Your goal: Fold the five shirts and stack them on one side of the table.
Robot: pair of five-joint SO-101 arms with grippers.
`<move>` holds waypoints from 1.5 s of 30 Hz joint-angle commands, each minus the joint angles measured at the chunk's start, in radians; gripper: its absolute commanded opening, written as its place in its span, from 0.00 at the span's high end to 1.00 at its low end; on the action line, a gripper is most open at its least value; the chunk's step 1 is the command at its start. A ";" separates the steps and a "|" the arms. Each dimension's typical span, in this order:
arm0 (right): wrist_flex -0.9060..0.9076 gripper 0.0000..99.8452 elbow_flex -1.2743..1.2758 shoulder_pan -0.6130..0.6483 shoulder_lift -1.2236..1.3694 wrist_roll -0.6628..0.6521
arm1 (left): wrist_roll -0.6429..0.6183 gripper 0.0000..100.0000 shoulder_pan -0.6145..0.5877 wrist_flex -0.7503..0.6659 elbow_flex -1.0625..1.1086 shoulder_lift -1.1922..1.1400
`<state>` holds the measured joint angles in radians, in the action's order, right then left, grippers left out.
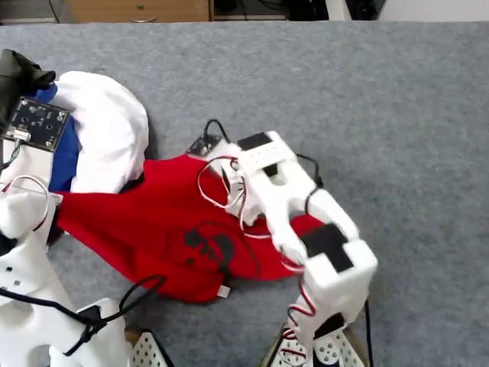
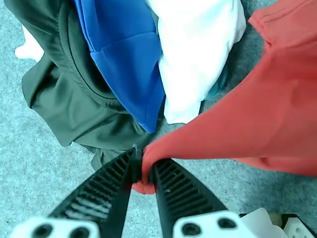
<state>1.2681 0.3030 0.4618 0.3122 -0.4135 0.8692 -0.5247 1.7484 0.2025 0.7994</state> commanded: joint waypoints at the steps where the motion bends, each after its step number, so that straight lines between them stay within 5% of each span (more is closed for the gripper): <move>1: 0.034 0.89 -0.084 0.002 0.070 -0.002 | 0.005 0.98 -0.012 0.011 0.023 0.008; 4: 0.052 1.00 -0.130 -0.021 0.065 0.000 | 0.005 0.98 -0.011 0.009 0.066 0.013; 17: 0.190 1.00 -0.139 -0.389 -0.206 -0.115 | 0.003 0.98 0.038 0.006 0.207 0.004; 23: 0.233 1.00 -0.111 -0.662 -0.473 -0.219 | -0.100 0.98 0.285 -0.140 0.493 0.005; 30: 0.236 1.00 -0.107 -0.955 -0.751 -0.255 | -0.394 0.98 0.753 -0.465 0.525 0.001; 34: 0.224 1.00 -0.042 -1.012 -0.871 -0.253 | -0.523 0.98 0.936 -0.577 0.482 -0.113; 37: 0.166 1.00 0.090 -1.009 -0.915 -0.264 | -0.557 0.98 0.947 -0.582 0.411 -0.317; 45: 0.018 0.96 0.387 -1.017 -0.872 -0.358 | -0.552 0.98 0.746 -0.505 0.164 -0.825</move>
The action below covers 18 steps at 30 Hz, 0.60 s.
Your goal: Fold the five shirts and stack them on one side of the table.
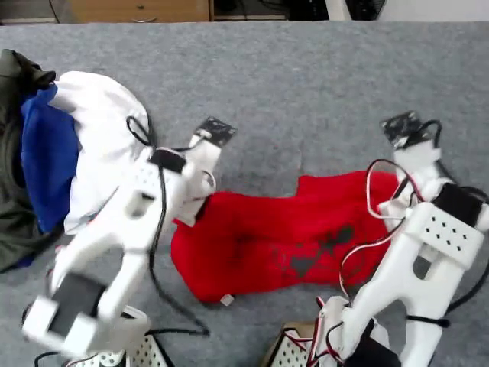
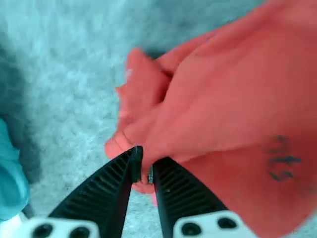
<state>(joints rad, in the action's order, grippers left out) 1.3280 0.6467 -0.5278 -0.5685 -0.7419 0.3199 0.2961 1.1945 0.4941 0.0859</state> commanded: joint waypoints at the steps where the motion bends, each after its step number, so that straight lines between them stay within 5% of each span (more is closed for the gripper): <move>1: -0.041 0.93 0.045 -0.031 0.019 -0.020 | 0.005 0.98 -0.101 0.069 -0.163 -0.145; 5: -0.052 0.81 0.001 -0.101 0.028 0.075 | 0.057 0.98 -0.193 0.115 -0.255 -0.177; 11: 0.057 0.81 -0.128 -0.156 -0.007 0.012 | 0.161 0.98 -0.229 0.227 -0.265 -0.177; 18: 0.083 0.81 -0.269 0.008 0.024 0.130 | 0.244 0.98 -0.104 0.230 -0.066 -0.077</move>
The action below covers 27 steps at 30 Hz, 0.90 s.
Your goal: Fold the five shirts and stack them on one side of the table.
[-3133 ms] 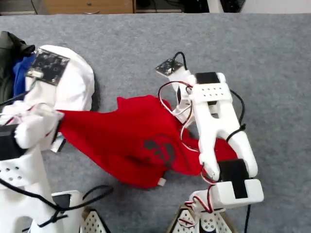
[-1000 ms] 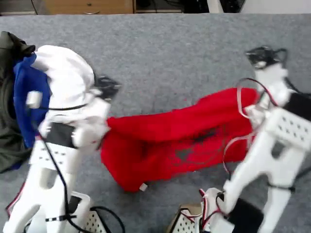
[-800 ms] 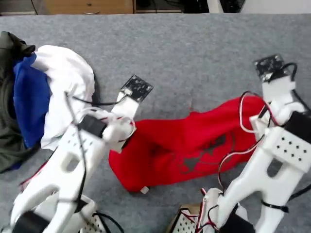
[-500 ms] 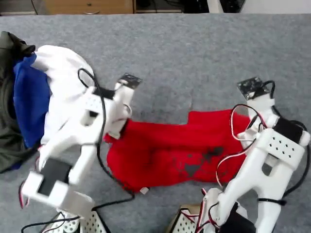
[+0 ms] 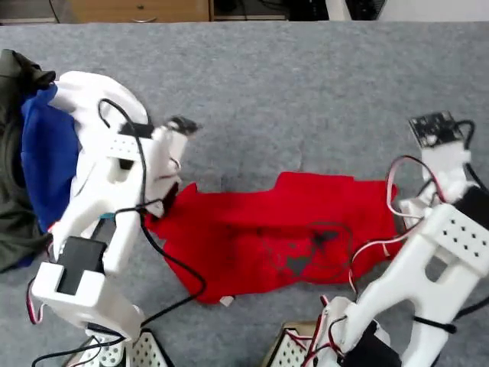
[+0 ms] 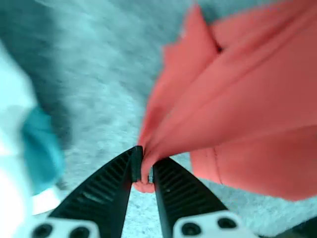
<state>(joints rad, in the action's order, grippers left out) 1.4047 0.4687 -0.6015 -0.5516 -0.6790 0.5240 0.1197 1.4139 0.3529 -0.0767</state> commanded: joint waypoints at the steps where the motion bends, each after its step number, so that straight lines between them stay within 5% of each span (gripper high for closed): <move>1: 0.006 0.81 -0.119 0.119 0.030 0.095 | 0.060 0.98 0.112 0.009 0.126 0.122; 6: 0.011 0.81 -0.318 0.274 0.260 0.229 | 0.081 0.98 0.241 -0.097 0.359 0.348; 12: 0.144 0.81 -0.631 0.328 0.670 0.304 | 0.080 0.98 0.206 -0.183 0.505 0.487; 19: 0.278 0.81 -0.863 0.332 0.989 0.290 | 0.086 0.98 0.094 -0.222 0.516 0.490; 27: 0.276 0.81 -0.820 0.417 1.030 0.224 | 0.091 0.98 0.078 -0.285 0.514 0.489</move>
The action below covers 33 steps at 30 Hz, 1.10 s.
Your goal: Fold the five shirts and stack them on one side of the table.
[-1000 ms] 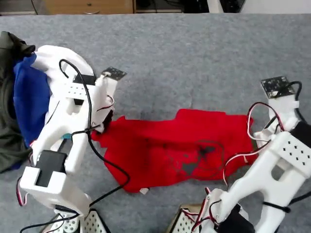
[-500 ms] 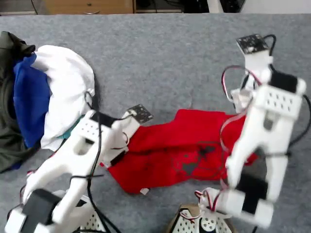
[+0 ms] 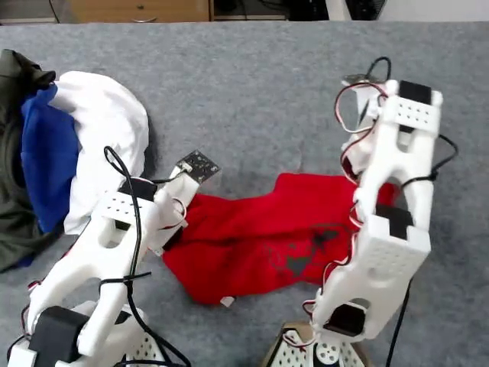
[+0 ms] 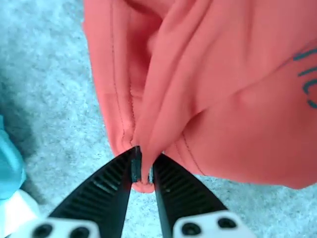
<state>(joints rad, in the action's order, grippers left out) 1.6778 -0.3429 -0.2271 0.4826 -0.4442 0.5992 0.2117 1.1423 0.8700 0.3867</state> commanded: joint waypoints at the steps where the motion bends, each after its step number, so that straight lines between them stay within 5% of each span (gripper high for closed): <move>1: -0.006 0.81 0.012 0.053 -0.002 -0.011 | 0.023 0.98 -0.017 -0.018 0.000 0.025; 12: -0.362 0.81 0.404 0.051 -0.005 -0.106 | 0.032 0.98 -0.140 -0.025 -0.011 -0.085; 19: -0.381 0.83 0.338 0.054 -0.002 -0.106 | 0.032 0.98 -0.150 -0.025 -0.015 -0.162; 23: -0.381 1.00 0.311 0.061 -0.002 -0.110 | 0.032 0.98 -0.152 -0.021 -0.058 -0.182; 33: -0.388 0.99 0.186 0.111 -0.007 -0.135 | 0.028 0.98 -0.152 -0.017 -0.175 -0.298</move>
<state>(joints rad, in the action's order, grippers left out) 1.3050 -0.0698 -0.1427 0.4841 -0.5715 0.6268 0.0752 1.1254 0.7534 0.1059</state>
